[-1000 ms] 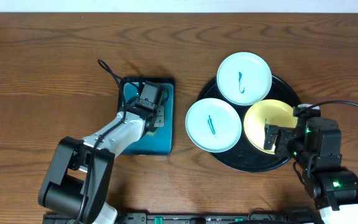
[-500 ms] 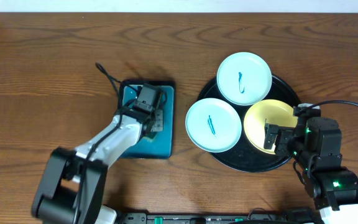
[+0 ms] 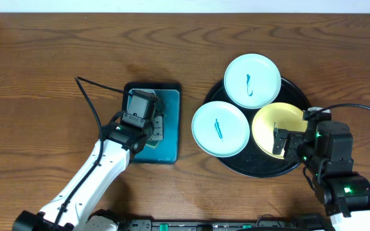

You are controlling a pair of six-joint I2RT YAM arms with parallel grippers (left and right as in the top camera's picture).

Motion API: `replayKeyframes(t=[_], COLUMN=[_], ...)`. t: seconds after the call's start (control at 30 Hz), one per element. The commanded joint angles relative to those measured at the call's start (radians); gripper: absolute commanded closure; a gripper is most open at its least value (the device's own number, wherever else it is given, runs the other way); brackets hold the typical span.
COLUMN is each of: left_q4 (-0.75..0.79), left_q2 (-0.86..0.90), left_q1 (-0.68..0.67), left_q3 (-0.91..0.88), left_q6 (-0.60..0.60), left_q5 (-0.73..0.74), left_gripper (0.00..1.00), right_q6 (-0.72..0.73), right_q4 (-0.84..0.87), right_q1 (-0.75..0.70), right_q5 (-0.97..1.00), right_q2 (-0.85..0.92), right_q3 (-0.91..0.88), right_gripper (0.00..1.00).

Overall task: Clean dirty plates on tray and stack at the side
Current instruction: 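Lift the sponge with the left gripper and pull it left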

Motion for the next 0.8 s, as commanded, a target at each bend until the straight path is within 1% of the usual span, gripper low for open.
replayKeyframes(t=[0.0, 0.23, 0.37, 0.43, 0.6, 0.67, 0.7, 0.77], left_q4=[0.005, 0.047, 0.081, 0.099, 0.130, 0.130, 0.130, 0.134], left_q2=[-0.005, -0.006, -0.006, -0.006, -0.005, -0.003, -0.001, 0.004], left_q1=[0.000, 0.009, 0.061, 0.100, 0.240, 0.292, 0.333, 0.381], left_q3=[0.001, 0.001, 0.001, 0.001, 0.001, 0.001, 0.000, 0.000], left_q6=[0.013, 0.012, 0.013, 0.029, 0.137, 0.179, 0.213, 0.229], left_q5=[0.023, 0.078, 0.187, 0.265, 0.567, 0.658, 0.729, 0.809], left_gripper=[0.93, 0.93, 0.93, 0.93, 0.93, 0.93, 0.93, 0.93], right_q6=[0.011, 0.011, 0.011, 0.011, 0.012, 0.012, 0.012, 0.012], right_q4=[-0.004, -0.007, -0.013, -0.016, -0.028, -0.030, -0.031, -0.030], right_q1=[-0.005, -0.005, -0.005, -0.005, -0.005, -0.005, -0.005, -0.005], right_q5=[-0.004, -0.004, -0.004, -0.004, -0.005, -0.005, -0.005, -0.005], right_q2=[0.000, 0.000, 0.000, 0.000, 0.000, 0.000, 0.000, 0.000], right_q3=[0.019, 0.019, 0.019, 0.019, 0.019, 0.019, 0.019, 0.019], right_gripper=[0.01, 0.01, 0.01, 0.01, 0.01, 0.01, 0.01, 0.01])
